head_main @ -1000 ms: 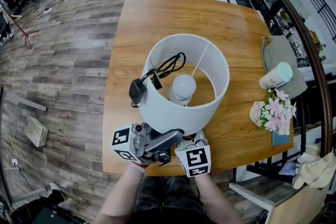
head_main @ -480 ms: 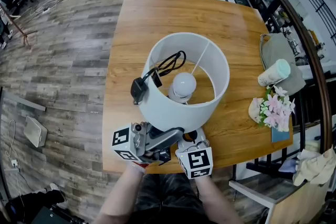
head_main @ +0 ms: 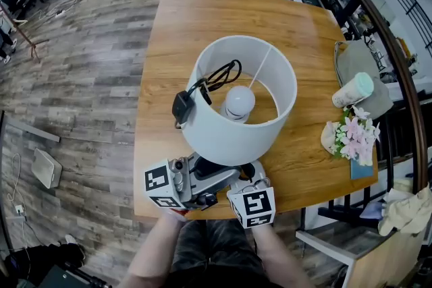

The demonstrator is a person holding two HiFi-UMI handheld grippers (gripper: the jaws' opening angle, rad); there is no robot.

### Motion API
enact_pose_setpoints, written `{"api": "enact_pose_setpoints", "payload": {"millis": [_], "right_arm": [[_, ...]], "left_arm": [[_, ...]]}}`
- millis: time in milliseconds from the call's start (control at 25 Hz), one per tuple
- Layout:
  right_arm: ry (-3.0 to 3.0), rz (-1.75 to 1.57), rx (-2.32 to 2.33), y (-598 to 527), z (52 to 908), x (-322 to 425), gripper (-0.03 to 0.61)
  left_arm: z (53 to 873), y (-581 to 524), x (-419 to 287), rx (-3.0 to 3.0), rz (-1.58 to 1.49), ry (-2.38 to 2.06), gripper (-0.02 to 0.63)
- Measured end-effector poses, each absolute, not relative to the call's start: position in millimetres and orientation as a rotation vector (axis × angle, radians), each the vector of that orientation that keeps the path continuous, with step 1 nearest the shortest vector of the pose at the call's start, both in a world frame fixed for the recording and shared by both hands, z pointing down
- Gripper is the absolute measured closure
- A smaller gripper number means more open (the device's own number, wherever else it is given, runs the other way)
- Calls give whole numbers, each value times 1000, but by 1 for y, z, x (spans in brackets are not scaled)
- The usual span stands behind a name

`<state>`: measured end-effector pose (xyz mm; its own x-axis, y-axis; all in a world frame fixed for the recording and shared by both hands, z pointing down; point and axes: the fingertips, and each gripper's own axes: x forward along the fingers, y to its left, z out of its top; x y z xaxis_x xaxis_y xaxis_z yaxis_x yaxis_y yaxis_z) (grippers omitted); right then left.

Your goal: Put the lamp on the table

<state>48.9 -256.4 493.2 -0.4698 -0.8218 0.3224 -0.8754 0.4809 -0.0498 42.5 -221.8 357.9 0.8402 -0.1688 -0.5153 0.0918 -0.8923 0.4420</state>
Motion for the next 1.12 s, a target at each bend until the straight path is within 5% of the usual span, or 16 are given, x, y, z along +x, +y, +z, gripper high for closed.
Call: {"api": "enact_pose_setpoints", "payload": {"millis": [840,1120], "right_arm": [[-2466,318,1497,-237,494,53,572],[-2490,288,1514,-227,486,54,572]], "left_arm": [[421,-214,35,2580,-472,-352,514],[438,-214,28,2602,-362,-504,600]]}}
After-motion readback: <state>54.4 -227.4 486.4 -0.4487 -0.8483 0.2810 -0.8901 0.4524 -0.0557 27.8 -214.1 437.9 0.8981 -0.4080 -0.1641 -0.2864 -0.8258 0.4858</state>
